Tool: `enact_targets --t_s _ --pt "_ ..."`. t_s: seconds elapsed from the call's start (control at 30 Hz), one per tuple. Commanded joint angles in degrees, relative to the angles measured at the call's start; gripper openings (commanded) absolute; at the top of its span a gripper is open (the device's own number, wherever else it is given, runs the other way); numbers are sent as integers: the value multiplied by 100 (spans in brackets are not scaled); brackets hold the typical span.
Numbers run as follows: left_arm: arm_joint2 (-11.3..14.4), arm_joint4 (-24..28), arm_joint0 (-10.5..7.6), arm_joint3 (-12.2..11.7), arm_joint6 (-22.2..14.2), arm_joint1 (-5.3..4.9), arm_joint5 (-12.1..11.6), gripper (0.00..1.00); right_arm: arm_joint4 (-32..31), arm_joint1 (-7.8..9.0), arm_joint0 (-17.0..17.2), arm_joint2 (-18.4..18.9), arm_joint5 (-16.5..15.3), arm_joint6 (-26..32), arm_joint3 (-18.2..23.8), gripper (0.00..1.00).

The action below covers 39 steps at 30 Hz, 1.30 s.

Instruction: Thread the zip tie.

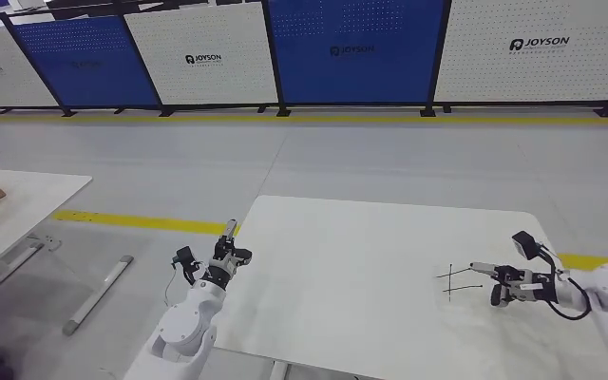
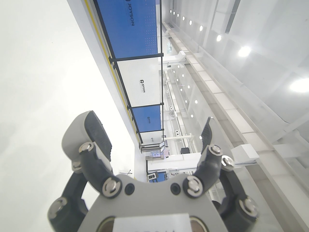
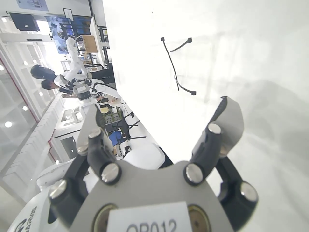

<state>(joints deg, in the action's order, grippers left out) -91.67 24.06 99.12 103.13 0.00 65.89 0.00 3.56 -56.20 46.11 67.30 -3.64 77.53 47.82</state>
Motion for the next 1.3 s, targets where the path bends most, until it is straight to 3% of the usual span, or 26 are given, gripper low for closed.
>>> enact_targets --t_s 0.0,0.17,0.23,0.3,0.37,0.53,1.0,1.27 --pt "0 0 0 0 0 0 0 100 -159 -25 66 -77 47 -499 23 100" --pt "0 0 0 0 0 0 0 100 -194 -35 57 -123 129 -629 -8 99" --pt "0 0 0 0 0 0 0 100 -196 -18 62 -95 89 -601 -38 85" --pt "0 0 0 0 0 0 0 100 -212 -2 80 -82 57 -563 -48 50" --pt "0 0 0 0 0 0 0 100 -242 8 100 -83 53 -555 -37 45" --pt "0 0 0 0 0 0 0 100 -250 24 148 -90 96 -536 12 47" --pt "0 0 0 0 0 0 0 100 -253 -24 -7 -242 249 -646 -262 36" --pt "0 0 0 0 0 0 0 100 -217 -82 -160 -367 185 -638 -517 31"
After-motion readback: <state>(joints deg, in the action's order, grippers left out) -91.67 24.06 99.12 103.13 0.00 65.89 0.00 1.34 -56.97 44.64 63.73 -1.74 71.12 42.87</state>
